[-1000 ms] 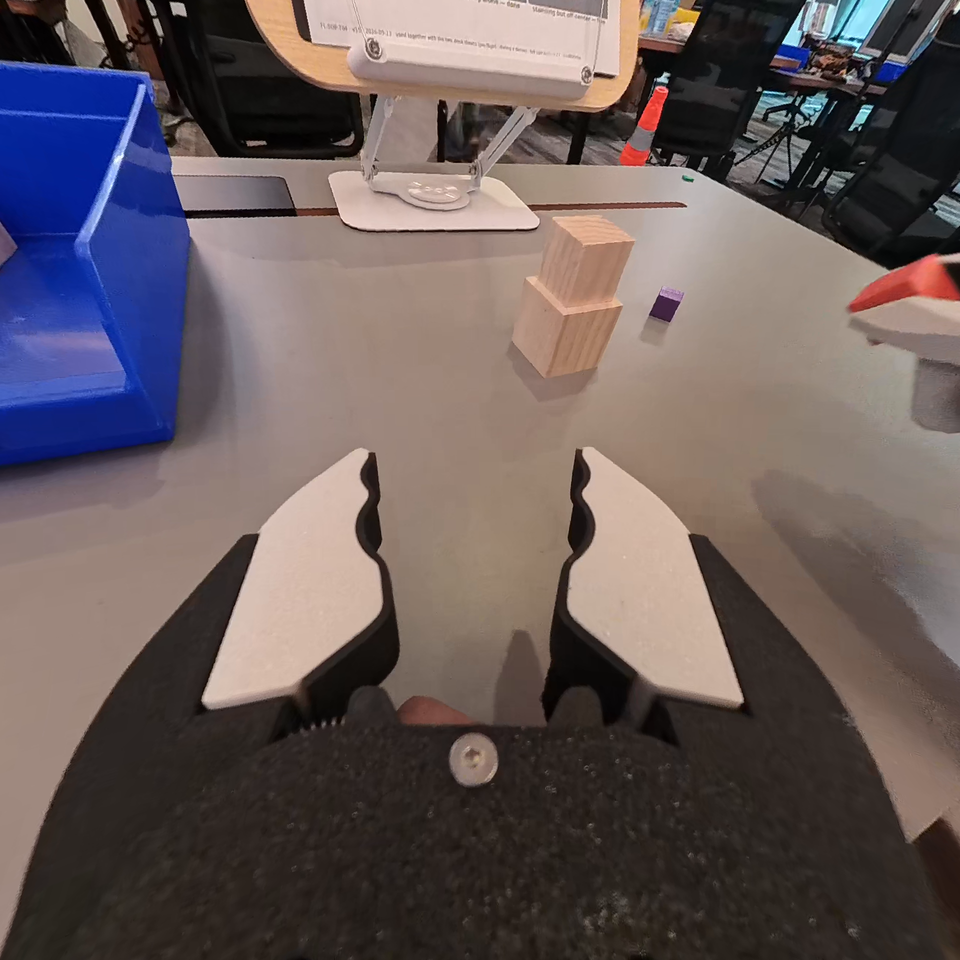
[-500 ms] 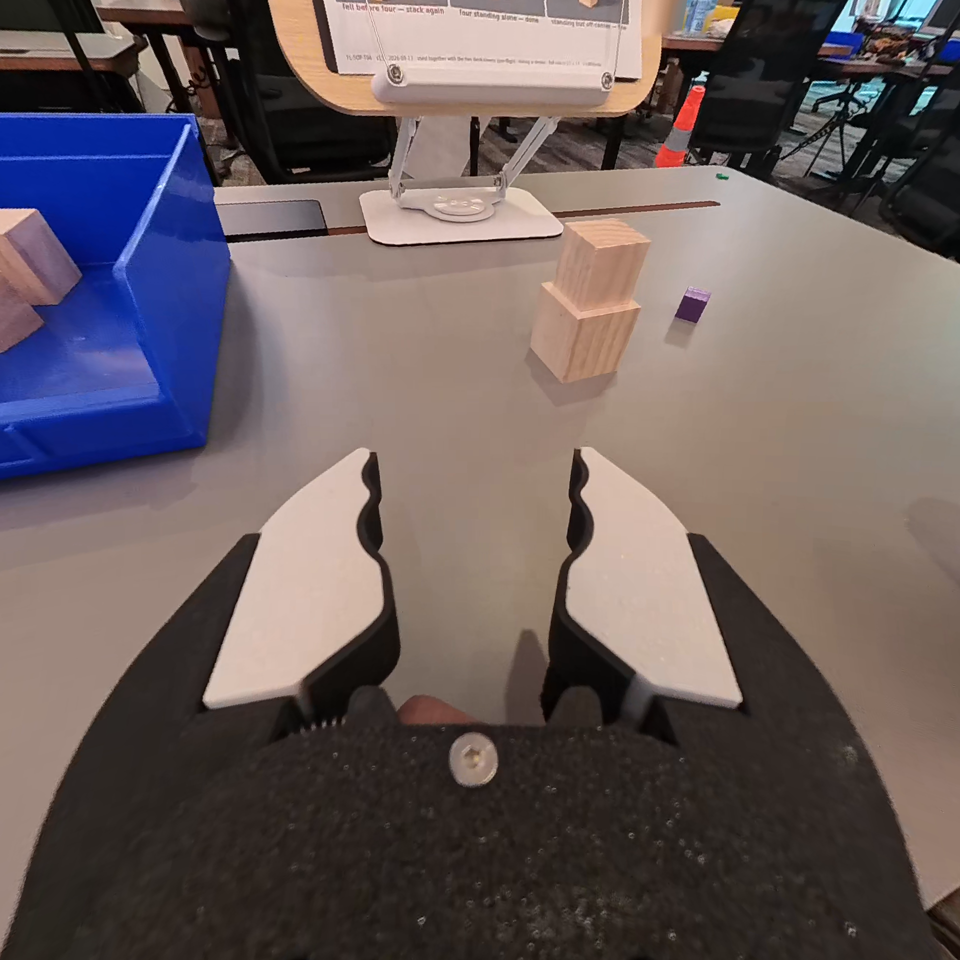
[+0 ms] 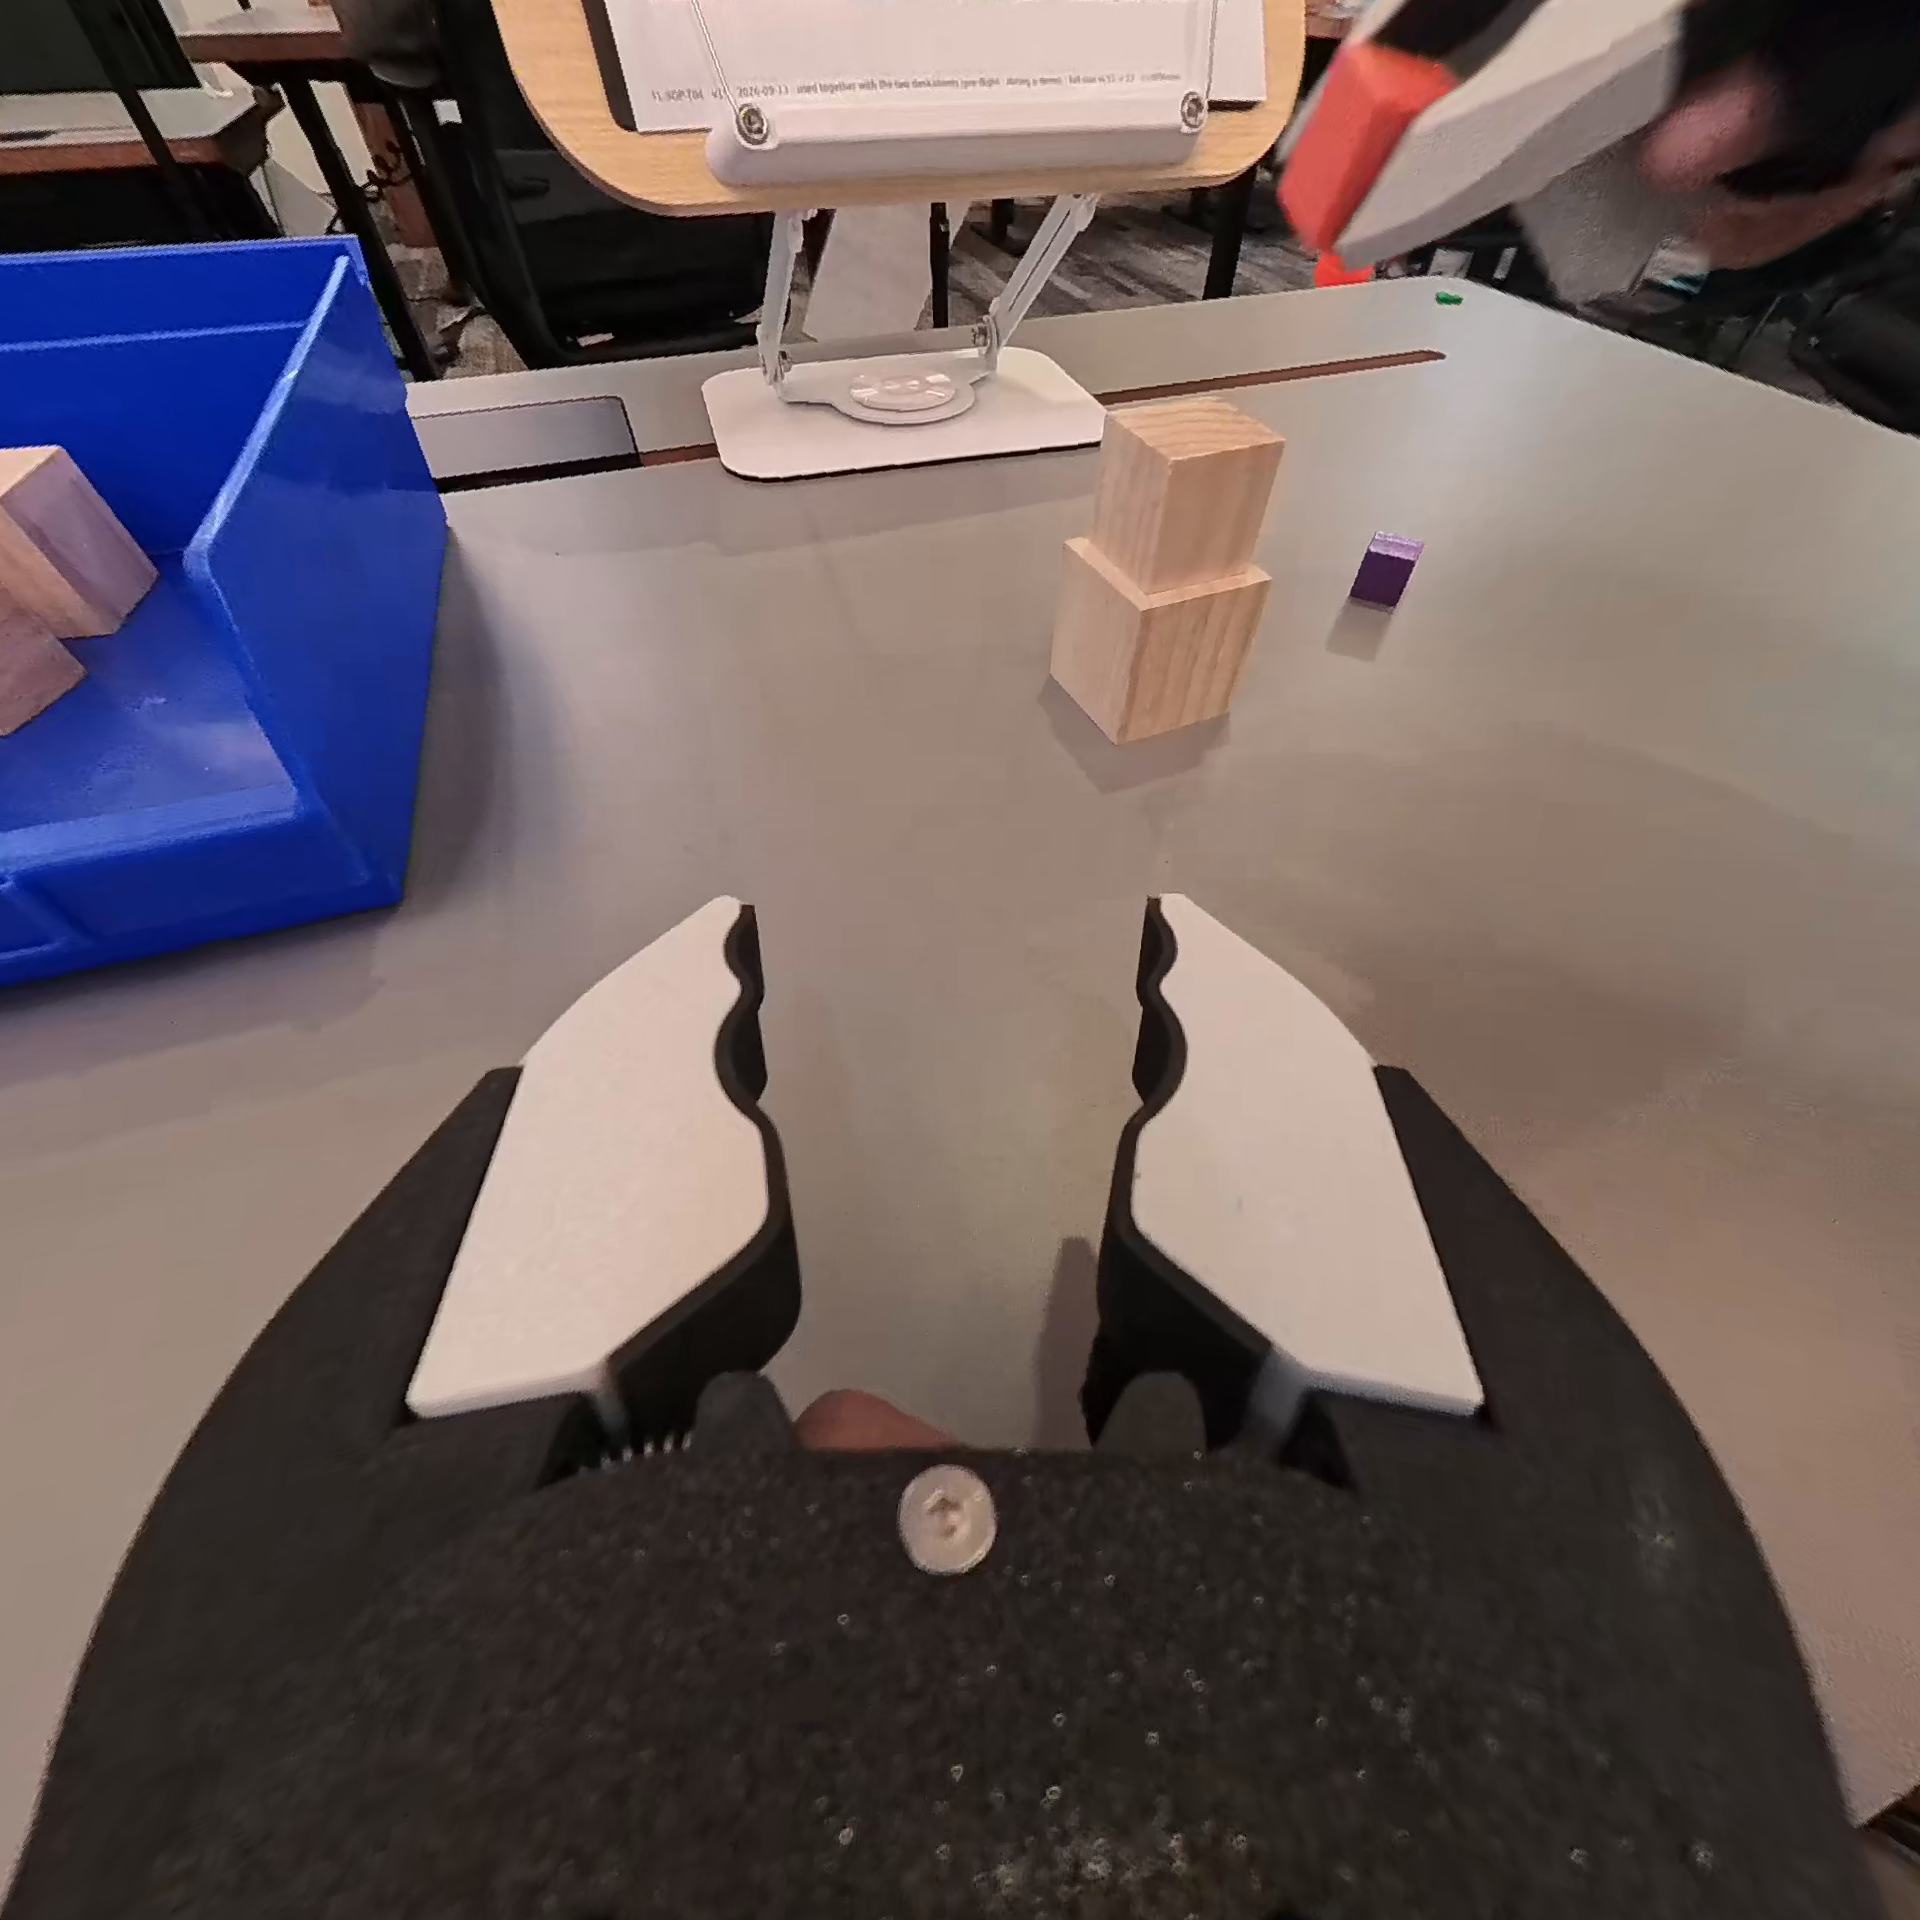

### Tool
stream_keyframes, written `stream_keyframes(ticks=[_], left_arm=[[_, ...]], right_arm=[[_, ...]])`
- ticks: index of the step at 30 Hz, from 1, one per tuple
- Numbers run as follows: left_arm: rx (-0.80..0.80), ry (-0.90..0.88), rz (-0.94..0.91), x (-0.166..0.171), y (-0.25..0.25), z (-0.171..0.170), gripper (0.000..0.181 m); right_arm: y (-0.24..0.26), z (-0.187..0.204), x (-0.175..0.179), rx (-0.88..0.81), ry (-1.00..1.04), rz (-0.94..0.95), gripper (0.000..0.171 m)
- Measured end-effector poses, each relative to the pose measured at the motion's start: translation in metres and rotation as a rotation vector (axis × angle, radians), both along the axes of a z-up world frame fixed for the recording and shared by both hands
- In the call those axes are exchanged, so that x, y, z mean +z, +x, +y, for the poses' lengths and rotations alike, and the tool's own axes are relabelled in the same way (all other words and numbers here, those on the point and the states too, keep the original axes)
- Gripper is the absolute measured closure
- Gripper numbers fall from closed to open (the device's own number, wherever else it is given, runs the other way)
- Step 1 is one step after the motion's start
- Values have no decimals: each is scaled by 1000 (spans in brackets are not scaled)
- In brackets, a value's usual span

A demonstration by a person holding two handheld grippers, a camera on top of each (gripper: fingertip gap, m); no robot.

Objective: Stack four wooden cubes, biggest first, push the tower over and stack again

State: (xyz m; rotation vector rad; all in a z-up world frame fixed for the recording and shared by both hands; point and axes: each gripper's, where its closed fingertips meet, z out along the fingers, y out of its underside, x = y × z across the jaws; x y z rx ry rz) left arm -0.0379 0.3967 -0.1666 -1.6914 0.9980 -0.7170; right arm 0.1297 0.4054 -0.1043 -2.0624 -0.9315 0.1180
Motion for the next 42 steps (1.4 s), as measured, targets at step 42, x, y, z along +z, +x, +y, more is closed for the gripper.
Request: stream_keyframes(ticks=[42], left_arm=[[-24,-23,-2,-1,2,-5,113]], right_arm=[[57,-25,64,-365,223,54,125]])
